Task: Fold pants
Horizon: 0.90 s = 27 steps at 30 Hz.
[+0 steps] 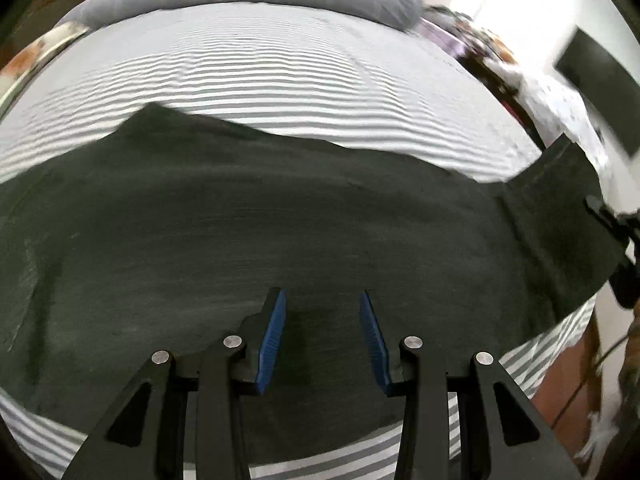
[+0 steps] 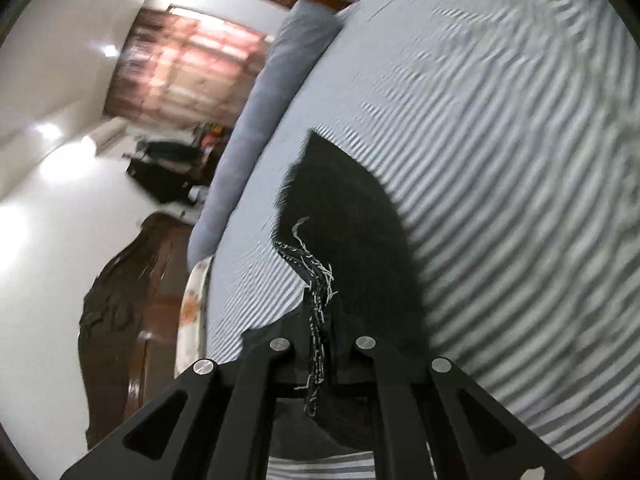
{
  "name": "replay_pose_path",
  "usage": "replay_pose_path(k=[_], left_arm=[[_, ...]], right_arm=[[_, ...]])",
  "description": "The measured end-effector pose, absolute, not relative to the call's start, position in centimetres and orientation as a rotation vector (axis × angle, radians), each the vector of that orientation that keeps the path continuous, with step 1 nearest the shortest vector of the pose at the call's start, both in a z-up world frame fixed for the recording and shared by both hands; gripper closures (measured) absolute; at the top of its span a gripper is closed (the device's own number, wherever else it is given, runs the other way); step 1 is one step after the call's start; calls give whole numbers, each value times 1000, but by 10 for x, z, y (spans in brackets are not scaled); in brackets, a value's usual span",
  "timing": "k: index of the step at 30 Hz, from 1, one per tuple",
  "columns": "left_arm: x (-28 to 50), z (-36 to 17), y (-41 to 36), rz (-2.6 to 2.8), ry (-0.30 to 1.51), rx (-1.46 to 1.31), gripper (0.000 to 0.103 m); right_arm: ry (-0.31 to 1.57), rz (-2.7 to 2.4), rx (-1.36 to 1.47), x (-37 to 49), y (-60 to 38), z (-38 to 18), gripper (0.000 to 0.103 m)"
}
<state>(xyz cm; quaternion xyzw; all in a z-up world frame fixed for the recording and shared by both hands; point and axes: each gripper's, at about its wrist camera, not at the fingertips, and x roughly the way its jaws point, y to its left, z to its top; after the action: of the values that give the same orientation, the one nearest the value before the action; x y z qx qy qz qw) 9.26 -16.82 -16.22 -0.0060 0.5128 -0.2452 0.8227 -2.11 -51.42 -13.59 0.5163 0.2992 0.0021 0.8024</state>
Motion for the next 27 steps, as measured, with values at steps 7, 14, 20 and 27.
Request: replay_pose_path(k=[7, 14, 20, 27], left_arm=[[104, -148, -96, -435, 1073, -118, 63], [113, -139, -33, -361, 1032, -169, 63], [119, -141, -5, -330, 1029, -202, 63], [126, -134, -8, -367, 1015, -224, 63]], right_arm=[[792, 192, 1045, 47, -410, -149, 97], [908, 291, 1009, 90, -329, -172, 97], [1007, 302, 897, 105, -280, -196, 94], [1095, 300, 838, 94, -274, -203, 56]])
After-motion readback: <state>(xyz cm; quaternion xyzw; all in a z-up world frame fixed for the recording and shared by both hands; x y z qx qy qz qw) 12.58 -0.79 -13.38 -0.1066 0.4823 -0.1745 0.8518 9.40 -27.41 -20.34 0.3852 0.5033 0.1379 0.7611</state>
